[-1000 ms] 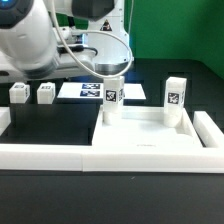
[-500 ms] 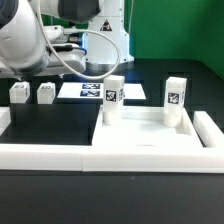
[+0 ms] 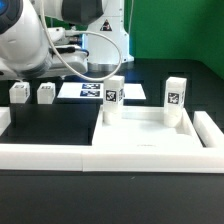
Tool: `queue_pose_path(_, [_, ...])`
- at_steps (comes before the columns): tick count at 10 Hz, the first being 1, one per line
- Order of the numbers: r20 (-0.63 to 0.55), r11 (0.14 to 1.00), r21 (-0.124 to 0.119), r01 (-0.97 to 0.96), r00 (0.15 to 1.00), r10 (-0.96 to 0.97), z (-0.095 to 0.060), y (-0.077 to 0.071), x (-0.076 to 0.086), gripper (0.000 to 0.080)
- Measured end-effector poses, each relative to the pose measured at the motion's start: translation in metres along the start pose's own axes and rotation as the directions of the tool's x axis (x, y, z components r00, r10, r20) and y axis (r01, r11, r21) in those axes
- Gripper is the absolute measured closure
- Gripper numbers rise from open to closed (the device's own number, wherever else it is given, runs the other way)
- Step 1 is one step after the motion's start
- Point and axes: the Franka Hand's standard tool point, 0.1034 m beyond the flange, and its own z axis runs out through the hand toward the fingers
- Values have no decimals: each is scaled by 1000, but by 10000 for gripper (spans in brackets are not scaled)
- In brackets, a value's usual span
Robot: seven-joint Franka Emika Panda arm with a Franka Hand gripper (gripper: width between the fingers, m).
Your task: Assemble square table
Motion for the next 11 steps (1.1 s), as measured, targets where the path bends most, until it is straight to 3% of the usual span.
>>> queue_pose_path(8, [3, 1000, -12, 27, 1000, -27, 2, -5, 4, 150])
queue_pose_path(9, [-12, 999, -30, 38, 999, -39, 11, -10, 12, 150])
queue_pose_path(11, [8, 997, -34, 64, 998, -64, 35, -19, 13, 150])
